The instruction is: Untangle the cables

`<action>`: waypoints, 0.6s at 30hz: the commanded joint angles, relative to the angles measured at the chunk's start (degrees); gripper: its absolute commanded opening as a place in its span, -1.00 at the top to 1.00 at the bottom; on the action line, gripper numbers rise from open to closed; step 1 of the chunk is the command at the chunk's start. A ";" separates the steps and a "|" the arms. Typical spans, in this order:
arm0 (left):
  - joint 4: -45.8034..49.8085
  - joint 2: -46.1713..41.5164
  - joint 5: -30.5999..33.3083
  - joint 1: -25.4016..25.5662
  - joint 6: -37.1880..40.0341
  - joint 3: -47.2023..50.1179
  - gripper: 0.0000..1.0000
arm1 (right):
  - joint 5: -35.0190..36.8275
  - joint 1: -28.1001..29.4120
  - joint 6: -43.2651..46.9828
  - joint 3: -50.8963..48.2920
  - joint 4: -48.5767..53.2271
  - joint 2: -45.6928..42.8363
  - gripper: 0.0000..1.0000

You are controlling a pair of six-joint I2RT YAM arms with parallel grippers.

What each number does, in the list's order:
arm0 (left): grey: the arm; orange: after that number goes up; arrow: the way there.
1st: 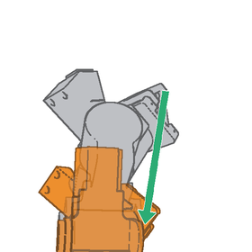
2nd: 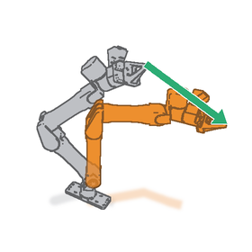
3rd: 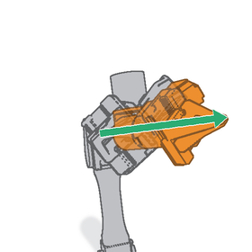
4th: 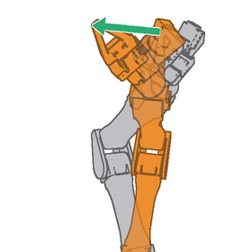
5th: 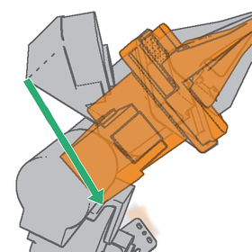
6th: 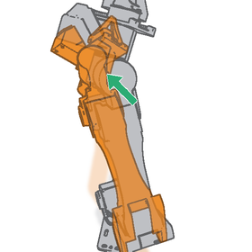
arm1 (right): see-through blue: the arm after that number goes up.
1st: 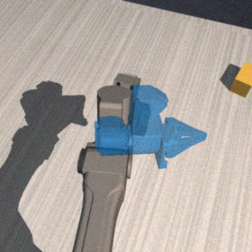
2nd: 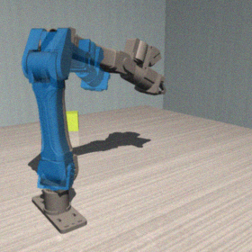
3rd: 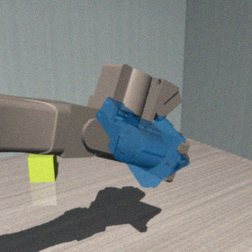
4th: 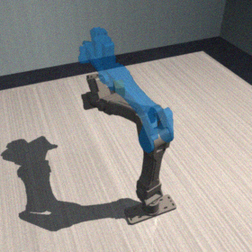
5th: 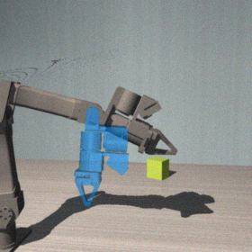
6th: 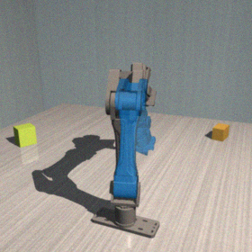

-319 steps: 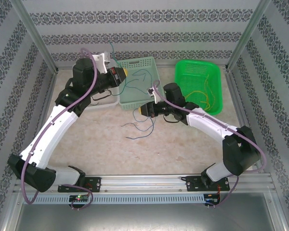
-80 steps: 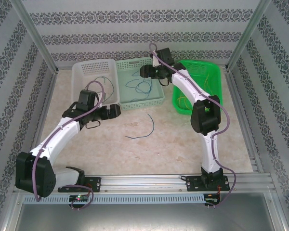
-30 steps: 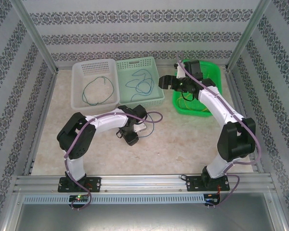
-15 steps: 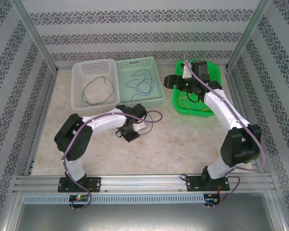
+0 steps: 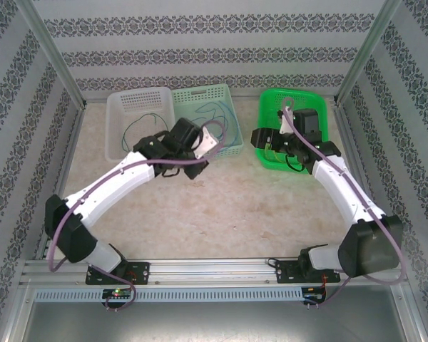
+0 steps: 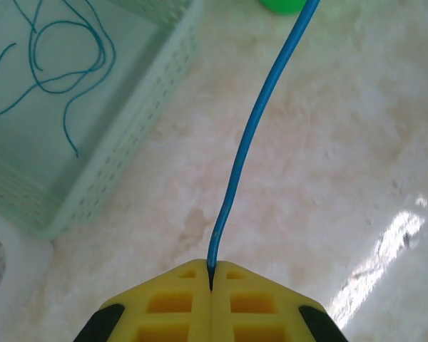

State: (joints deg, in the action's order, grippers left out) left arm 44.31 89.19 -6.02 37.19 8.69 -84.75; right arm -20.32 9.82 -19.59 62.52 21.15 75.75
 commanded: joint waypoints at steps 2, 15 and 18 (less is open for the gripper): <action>-0.42 12.30 -7.07 -6.13 -5.03 -9.72 1.00 | 3.67 -0.84 0.10 -4.98 0.17 -4.00 -0.81; 12.82 40.75 -8.84 -12.14 -16.04 -41.25 0.33 | 8.65 -2.12 0.81 -16.29 1.95 -14.63 -0.90; 12.07 38.25 -8.47 -12.09 -16.64 -39.25 -0.99 | 10.63 -2.70 3.17 -17.90 2.10 -17.24 -0.94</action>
State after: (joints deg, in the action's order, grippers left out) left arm 53.23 130.98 -15.62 24.80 -5.32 -122.91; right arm -12.82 7.84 -18.87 46.15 22.46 60.73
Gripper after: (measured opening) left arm 0.603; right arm 0.969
